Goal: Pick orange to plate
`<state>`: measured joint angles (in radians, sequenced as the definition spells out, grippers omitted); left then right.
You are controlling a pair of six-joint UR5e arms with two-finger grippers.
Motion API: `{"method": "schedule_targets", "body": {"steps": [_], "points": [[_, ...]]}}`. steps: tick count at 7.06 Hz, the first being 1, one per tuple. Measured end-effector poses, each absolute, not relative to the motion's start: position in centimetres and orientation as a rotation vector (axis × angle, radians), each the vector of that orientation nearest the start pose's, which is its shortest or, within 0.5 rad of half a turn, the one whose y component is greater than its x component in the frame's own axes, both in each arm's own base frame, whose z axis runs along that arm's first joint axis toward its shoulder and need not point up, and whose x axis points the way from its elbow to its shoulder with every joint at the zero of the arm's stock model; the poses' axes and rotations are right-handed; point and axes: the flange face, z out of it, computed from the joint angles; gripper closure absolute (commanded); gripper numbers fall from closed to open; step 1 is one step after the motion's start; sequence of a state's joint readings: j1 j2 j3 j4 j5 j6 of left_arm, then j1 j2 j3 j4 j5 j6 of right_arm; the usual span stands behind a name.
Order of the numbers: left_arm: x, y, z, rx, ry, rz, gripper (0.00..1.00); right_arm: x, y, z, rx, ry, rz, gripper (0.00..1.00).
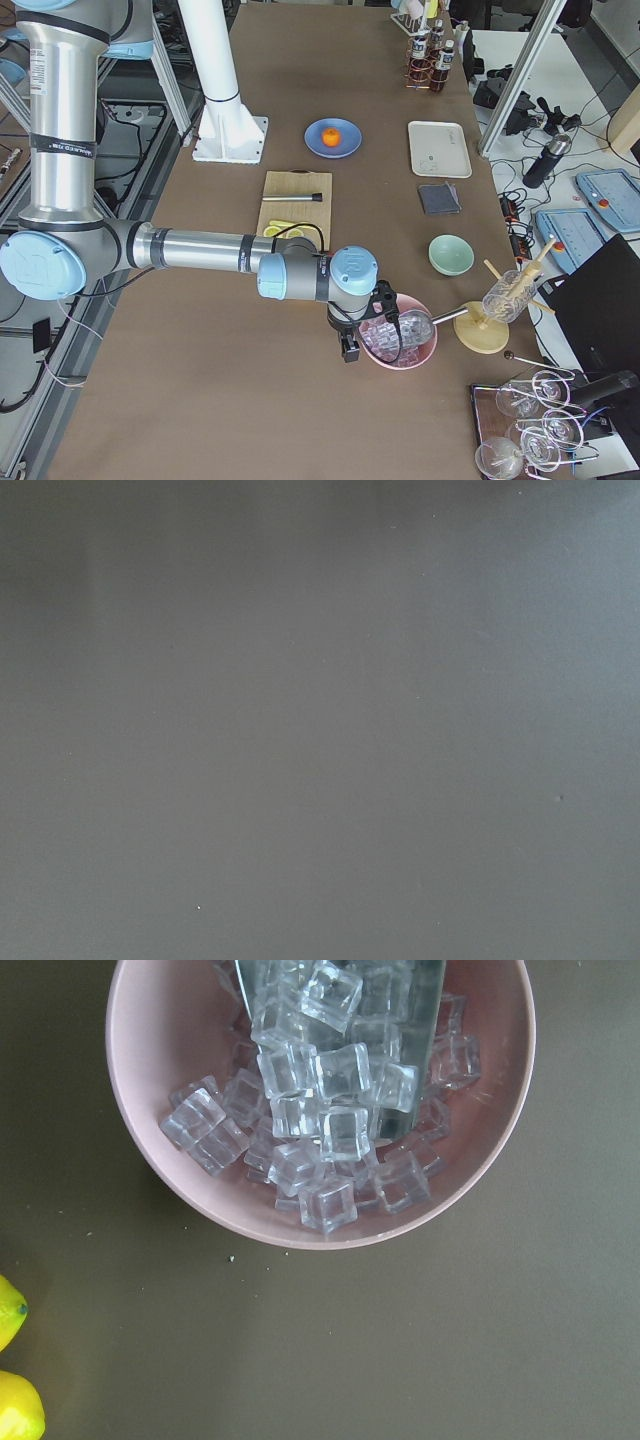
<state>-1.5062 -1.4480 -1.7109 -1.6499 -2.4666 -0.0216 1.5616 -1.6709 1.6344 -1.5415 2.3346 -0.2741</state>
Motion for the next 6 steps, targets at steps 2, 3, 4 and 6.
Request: {"method": "schedule_targets", "body": {"steps": [2, 3, 4, 6], "points": [[-2.72, -45.13, 62.57, 0.061, 0.898, 0.087, 0.03, 6.08, -44.82, 67.41, 0.091, -0.754, -0.266, 0.00], [-2.81, -45.15, 62.44, 0.064, 0.898, 0.086, 0.03, 6.12, -44.79, 67.50, 0.089, -0.749, -0.265, 0.00], [-2.90, -45.16, 62.39, 0.067, 0.898, 0.085, 0.03, 6.14, -44.78, 67.56, 0.087, -0.746, -0.265, 0.00], [-2.95, -45.05, 62.71, 0.062, 0.897, 0.083, 0.03, 6.17, -44.78, 67.61, 0.086, -0.741, -0.264, 0.00]]}}
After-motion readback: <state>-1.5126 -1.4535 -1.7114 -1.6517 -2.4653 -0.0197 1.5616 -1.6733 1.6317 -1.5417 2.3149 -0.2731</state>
